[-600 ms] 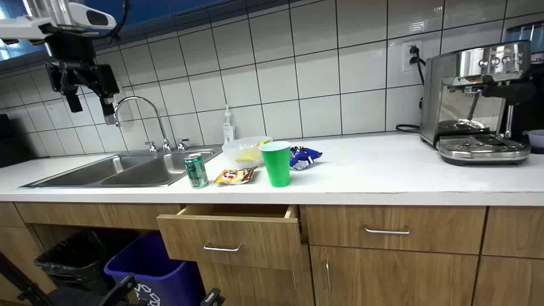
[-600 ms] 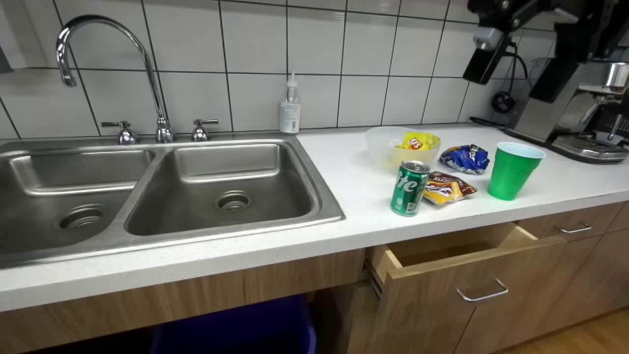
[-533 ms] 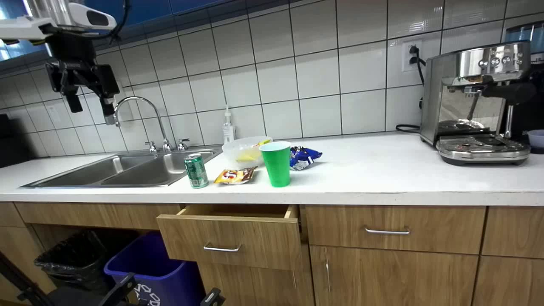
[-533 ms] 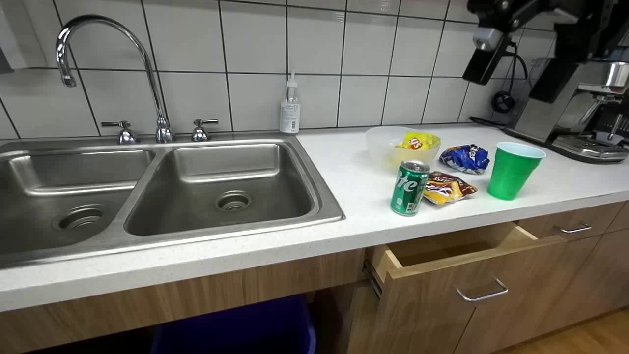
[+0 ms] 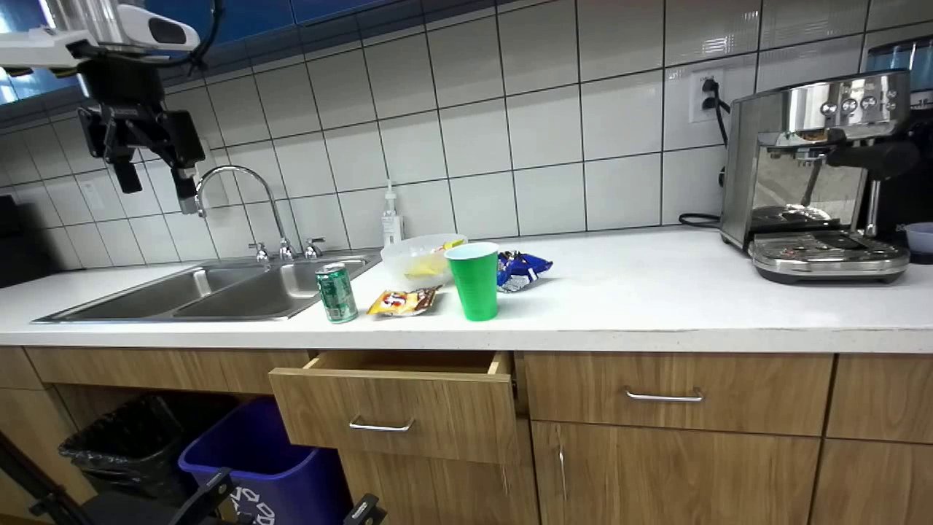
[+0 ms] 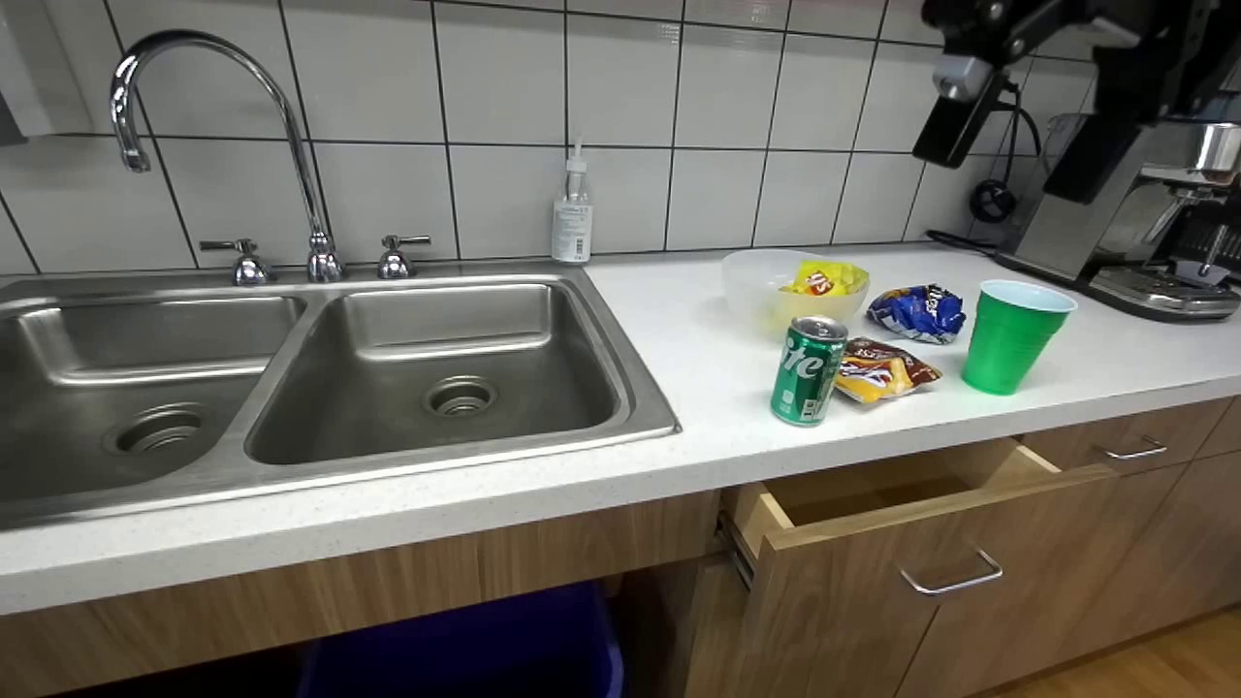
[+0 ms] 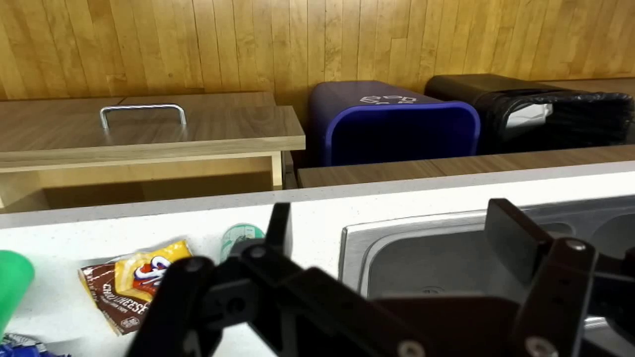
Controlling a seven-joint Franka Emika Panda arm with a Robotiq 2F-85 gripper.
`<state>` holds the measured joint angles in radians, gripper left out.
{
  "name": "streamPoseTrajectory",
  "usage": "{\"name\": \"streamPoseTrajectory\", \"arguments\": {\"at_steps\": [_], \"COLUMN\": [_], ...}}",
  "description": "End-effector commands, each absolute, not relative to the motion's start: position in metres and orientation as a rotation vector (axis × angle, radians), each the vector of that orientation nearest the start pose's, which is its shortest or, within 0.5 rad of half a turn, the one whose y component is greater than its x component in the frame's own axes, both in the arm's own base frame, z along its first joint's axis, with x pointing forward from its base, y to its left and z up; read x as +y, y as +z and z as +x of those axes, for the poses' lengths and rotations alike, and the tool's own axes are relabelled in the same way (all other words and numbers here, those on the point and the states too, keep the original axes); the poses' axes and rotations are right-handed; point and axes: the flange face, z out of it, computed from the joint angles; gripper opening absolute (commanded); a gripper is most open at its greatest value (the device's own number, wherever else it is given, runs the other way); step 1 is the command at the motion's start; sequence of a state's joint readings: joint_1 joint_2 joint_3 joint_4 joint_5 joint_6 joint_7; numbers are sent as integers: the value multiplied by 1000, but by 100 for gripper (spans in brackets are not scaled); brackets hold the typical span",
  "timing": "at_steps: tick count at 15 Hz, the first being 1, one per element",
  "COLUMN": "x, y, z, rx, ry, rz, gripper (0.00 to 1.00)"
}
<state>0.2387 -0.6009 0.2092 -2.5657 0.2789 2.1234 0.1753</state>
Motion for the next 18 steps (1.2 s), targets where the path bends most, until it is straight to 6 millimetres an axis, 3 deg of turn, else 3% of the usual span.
{"name": "streamPoseTrajectory", "arguments": {"at_steps": [1, 10, 18], "x": [175, 132, 83], "y": [466, 416, 350], "z": [339, 352, 380], "rx": [-162, -132, -109], "ry": [-159, -177, -188], "rz": [-2976, -3057, -3122], "gripper": [100, 100, 100]}}
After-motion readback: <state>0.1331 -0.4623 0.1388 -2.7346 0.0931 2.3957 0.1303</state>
